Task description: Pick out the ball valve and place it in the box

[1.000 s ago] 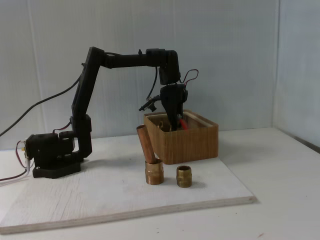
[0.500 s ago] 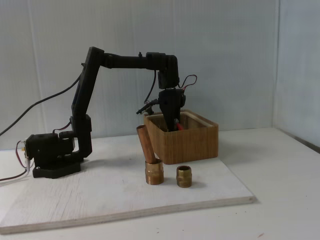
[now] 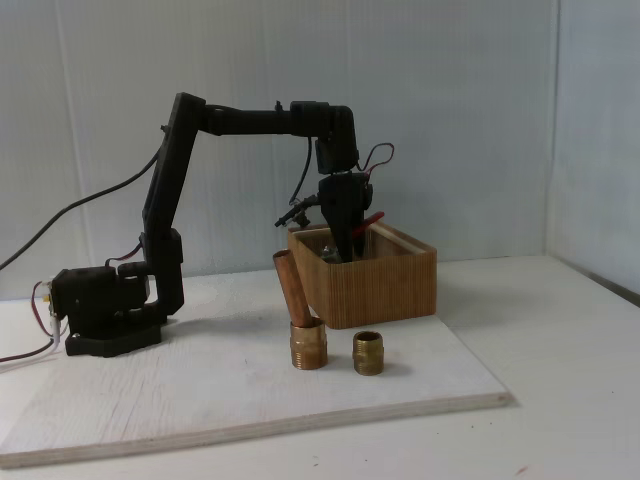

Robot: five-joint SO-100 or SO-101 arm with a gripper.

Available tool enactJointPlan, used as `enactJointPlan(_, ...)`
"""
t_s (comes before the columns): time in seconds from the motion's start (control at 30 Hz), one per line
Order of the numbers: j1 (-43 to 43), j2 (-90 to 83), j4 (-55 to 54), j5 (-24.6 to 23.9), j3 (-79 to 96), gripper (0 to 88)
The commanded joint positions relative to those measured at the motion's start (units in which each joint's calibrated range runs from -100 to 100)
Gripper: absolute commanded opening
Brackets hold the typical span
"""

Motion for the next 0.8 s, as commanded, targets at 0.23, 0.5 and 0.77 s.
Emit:
enactJointPlan(0.23,0.1,-1.85,-0.45,0.28,-0.78,18.7)
enactJointPlan(0.5,1.87,-1.51,0.23,0.28,-3.67,28.1)
enactJointPlan(0.77,3.05,-2.02,0.84,-0.08,-6.46,31.0)
